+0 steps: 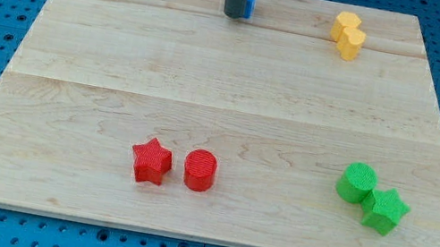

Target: Separate the yellow heart from yellow hexagon and place it diagonally to blue cube

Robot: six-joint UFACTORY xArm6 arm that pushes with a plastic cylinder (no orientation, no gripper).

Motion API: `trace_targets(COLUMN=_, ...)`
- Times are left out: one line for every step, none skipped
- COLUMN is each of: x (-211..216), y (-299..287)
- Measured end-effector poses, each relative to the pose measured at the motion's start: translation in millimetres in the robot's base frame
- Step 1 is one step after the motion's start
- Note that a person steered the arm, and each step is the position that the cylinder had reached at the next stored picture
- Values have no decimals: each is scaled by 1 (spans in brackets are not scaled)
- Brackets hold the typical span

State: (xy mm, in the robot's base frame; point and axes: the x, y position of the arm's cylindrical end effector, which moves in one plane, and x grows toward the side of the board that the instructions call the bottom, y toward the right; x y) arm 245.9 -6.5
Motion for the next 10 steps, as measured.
trace_targets(x=-1, y=3)
trace_targets(x=38, y=30)
trace_targets(x=71, y=86)
trace_targets(x=87, y=132)
trace_targets(x=81, y=187)
trace_targets(x=66, y=211)
trace_targets(x=46, y=199)
trace_targets(x=25, y=163)
trace_targets(x=17, y=144)
trace_targets(x=15, y=144)
